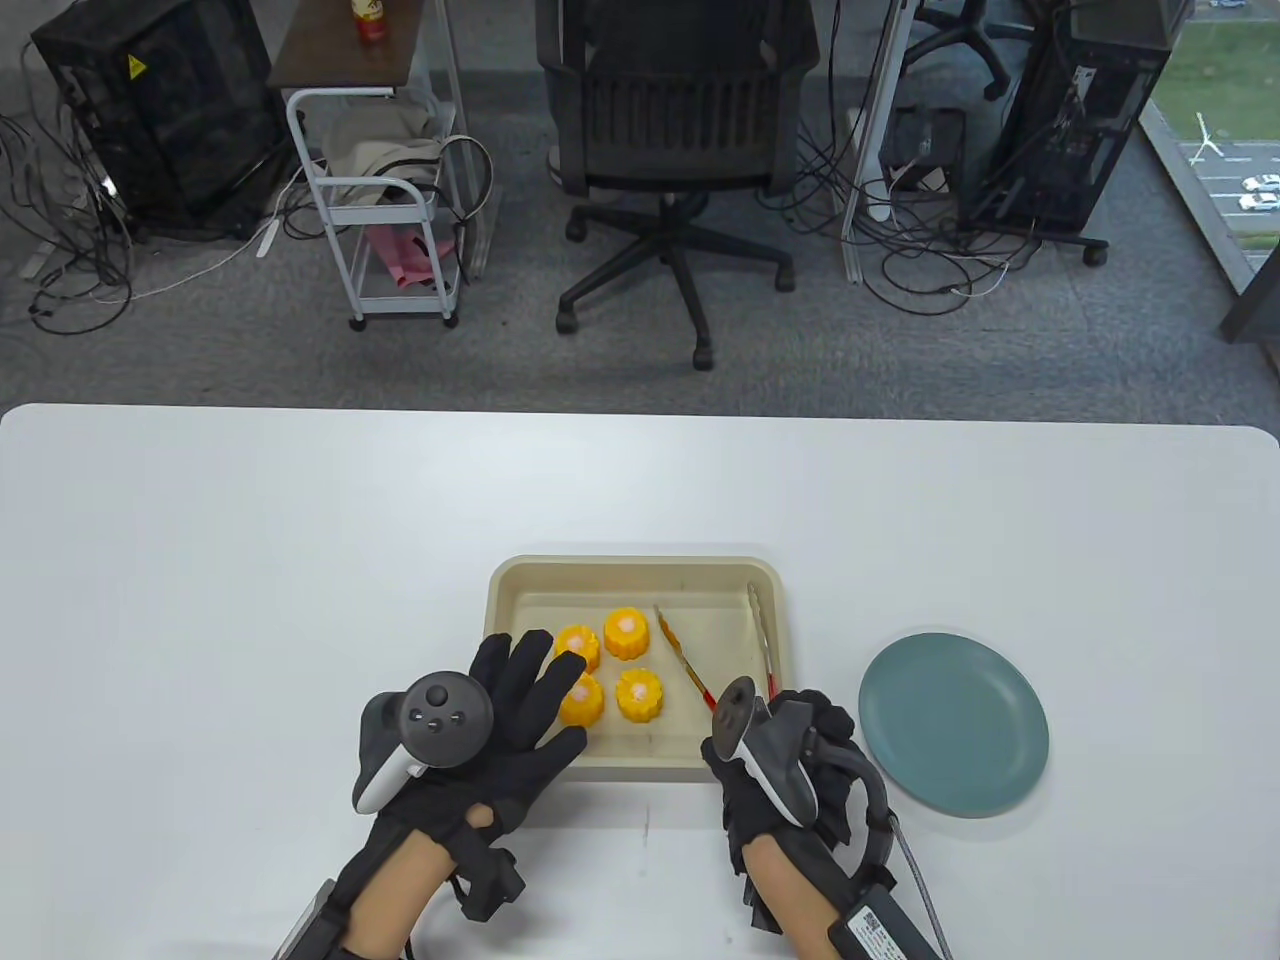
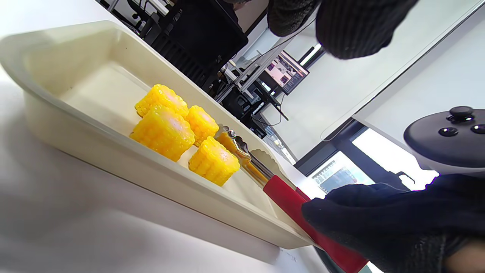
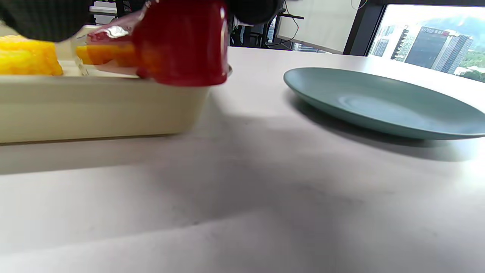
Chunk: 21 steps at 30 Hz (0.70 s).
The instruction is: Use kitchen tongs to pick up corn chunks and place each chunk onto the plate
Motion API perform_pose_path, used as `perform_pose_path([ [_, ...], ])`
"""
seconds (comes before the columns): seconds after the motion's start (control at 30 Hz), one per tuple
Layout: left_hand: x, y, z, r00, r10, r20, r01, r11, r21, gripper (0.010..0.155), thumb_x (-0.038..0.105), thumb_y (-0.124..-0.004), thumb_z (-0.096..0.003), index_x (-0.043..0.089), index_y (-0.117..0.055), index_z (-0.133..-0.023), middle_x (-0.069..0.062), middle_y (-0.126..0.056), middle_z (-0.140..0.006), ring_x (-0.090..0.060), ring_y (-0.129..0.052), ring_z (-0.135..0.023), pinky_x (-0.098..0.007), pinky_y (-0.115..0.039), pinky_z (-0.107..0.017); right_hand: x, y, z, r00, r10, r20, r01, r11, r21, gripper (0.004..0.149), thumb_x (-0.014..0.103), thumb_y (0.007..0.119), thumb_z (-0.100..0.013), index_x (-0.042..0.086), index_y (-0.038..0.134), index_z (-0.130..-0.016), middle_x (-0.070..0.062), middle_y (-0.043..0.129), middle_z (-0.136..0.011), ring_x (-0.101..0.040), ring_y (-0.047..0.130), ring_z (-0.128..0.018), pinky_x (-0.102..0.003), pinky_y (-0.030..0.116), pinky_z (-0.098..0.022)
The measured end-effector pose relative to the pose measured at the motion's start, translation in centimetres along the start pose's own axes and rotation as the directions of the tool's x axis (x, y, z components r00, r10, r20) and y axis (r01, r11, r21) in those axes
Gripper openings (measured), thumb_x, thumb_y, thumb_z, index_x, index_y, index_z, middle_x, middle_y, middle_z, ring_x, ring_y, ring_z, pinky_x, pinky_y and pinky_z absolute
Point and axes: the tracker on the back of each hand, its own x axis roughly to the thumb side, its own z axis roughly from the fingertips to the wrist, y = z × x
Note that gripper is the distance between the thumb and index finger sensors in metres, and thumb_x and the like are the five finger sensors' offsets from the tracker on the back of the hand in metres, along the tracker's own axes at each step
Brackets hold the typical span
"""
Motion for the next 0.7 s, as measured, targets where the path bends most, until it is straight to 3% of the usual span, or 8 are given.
perform_pose_path([
  [0.33,-0.5,0.3,0.2,1.000,0.025,-0.017,-0.025,1.000,0.009,0.072,0.055,-0.065,-0.0510,0.042,-0.034,-0.114,0.004,-0.011,-0.123,-0.033,0.006,-0.113,-0.077,-0.003,-0.066,0.1,0.7,-0.7,1.000,0.008,-0.025,-0.008,1.000,-0.002,0.079,0.070,0.064,-0.044,0.019,0.050,-0.102,-0.014,0.051,-0.103,-0.035,0.048,-0.081,-0.042,0.052,-0.054],
  [0.57,-1.1,0.7,0.2,0.998,0.054,-0.037,-0.053,0.998,0.026,0.072,0.055,-0.065,-0.0511,0.041,-0.034,-0.114,0.004,-0.012,-0.123,-0.033,0.005,-0.113,-0.077,-0.003,-0.066,0.0,0.7,-1.1,1.000,-0.011,0.017,0.012,0.998,-0.061,0.075,0.067,0.067,-0.044,0.014,0.062,-0.097,-0.017,0.062,-0.097,-0.037,0.055,-0.078,-0.043,0.054,-0.053],
  [0.7,-1.6,0.9,0.3,0.994,0.083,-0.068,-0.079,0.995,0.053,0.072,0.055,-0.065,-0.0511,0.039,-0.034,-0.114,-0.003,-0.013,-0.122,-0.038,0.001,-0.112,-0.077,-0.006,-0.066,-0.6,0.3,-1.4,0.996,-0.078,0.033,0.080,0.994,-0.067,0.075,0.068,0.065,-0.043,0.013,0.066,-0.094,-0.017,0.069,-0.093,-0.036,0.061,-0.074,-0.042,0.058,-0.050],
])
